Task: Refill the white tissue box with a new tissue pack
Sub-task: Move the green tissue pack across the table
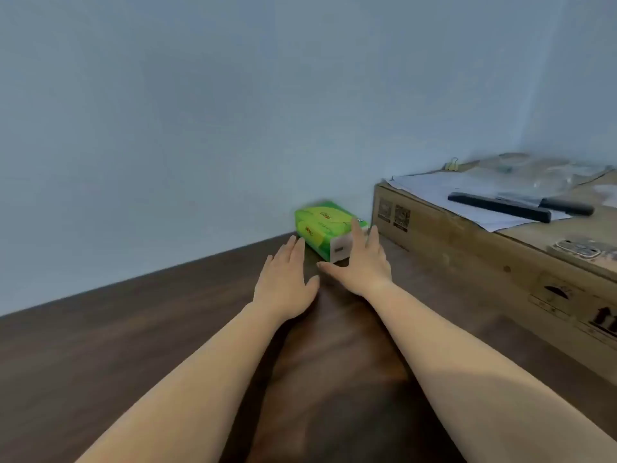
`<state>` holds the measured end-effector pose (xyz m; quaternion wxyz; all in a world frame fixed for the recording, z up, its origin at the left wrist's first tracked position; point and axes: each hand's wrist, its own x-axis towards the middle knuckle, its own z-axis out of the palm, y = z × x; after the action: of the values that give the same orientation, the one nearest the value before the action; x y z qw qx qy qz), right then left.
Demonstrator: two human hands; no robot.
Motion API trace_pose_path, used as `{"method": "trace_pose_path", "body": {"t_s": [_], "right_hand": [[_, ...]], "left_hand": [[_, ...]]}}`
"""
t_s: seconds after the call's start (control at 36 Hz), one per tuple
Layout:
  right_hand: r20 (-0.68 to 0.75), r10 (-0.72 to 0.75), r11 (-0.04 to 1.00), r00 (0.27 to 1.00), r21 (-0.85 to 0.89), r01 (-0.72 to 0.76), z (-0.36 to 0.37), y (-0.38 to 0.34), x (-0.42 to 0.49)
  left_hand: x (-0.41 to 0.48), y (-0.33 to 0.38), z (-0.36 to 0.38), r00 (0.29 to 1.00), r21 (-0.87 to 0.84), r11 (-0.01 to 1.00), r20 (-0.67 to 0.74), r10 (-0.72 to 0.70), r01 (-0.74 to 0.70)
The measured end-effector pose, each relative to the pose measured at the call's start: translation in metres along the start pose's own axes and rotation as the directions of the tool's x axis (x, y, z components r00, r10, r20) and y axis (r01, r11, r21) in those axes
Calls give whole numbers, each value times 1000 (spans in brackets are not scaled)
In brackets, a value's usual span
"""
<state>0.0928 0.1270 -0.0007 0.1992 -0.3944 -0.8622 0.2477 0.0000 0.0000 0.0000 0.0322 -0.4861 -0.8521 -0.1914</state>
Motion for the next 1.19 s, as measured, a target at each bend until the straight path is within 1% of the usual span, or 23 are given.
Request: {"method": "trace_pose_path", "body": {"t_s": [0.11,0.19,0.28,0.39,0.5,0.64,0.78,0.94,1.06,1.19], "right_hand": [[-42,20,994,999,105,-16,5,-3,16],[-109,40,980,993,196,-18,8,-4,22],[-142,43,978,989,207,-13,9,-5,16],[-127,20,978,992,208,7,6,-8,-9],[-69,-20,973,997,228,35,-2,-13,-48],[62,-121,945,991,312,96,-15,-28,-117],[170,-252,915,953,363,177,-20,-48,-189],[332,-343,892,878,409,194,-16,-73,-252],[387,-400,886,831,395,243,-10,-92,-284],[400,-398,909,826,296,294,-8,-119,-315]], "left_hand": [[12,-1,1,1000,3,1000,-13,5,-5],[12,-2,4,1000,2,1000,-2,0,0],[7,-5,1,1000,0,1000,-13,-7,7],[-14,-7,-9,999,-9,999,-16,-31,31],[-52,-8,-27,998,-9,998,-3,-60,60],[-119,-12,-55,998,46,997,-6,-61,61],[-195,-21,-80,996,73,994,-19,-84,85],[-285,-43,-105,989,77,987,-60,-135,140],[-336,-52,-119,984,28,987,-82,-158,161],[-379,-56,-129,982,32,986,-96,-161,165]]}}
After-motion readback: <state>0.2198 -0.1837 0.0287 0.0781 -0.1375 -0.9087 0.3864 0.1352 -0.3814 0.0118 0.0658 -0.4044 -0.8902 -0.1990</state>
